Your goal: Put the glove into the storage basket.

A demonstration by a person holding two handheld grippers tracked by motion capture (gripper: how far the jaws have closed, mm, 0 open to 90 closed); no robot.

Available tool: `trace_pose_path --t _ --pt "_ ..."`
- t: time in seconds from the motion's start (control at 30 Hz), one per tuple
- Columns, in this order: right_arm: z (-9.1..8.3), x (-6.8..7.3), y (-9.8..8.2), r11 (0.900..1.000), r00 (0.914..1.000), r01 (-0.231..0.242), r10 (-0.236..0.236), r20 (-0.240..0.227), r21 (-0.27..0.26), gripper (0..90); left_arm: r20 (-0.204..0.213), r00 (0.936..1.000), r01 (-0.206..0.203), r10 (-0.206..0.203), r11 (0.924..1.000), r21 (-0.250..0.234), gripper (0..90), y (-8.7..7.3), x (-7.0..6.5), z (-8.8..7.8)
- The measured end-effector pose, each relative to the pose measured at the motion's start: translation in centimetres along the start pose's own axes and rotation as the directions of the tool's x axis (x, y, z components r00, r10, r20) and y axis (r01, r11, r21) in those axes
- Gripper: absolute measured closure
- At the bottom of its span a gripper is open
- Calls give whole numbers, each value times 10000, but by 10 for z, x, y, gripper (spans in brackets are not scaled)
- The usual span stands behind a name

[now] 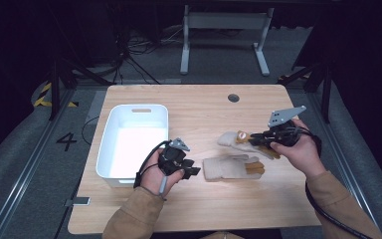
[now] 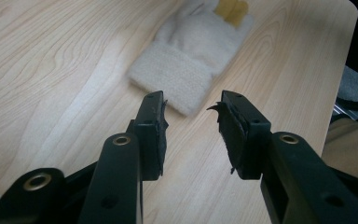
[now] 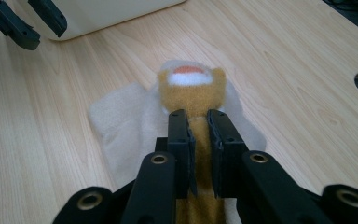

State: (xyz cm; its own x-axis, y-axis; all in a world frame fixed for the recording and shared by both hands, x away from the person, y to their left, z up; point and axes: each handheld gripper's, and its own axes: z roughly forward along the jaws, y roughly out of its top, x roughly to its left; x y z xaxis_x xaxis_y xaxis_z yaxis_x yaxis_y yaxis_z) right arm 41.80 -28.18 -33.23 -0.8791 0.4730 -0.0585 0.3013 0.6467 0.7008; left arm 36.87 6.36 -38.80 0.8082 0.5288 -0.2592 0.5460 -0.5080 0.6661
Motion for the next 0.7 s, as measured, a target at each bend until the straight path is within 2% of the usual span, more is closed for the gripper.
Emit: trace_pose_path --t 0.4,0.53,0.7 --pt "19 8 7 9992 9963 402 -401 -758 5 806 5 10000 35 -35 10000 21 618 -1 1 0" --pt "27 12 5 9991 9912 427 -425 -1256 -11 806 54 10000 -9 8 10000 35 618 1 0 1" --pt "34 16 1 9986 9866 524 -520 -1545 -19 806 74 10000 -50 49 10000 77 616 1 0 3"
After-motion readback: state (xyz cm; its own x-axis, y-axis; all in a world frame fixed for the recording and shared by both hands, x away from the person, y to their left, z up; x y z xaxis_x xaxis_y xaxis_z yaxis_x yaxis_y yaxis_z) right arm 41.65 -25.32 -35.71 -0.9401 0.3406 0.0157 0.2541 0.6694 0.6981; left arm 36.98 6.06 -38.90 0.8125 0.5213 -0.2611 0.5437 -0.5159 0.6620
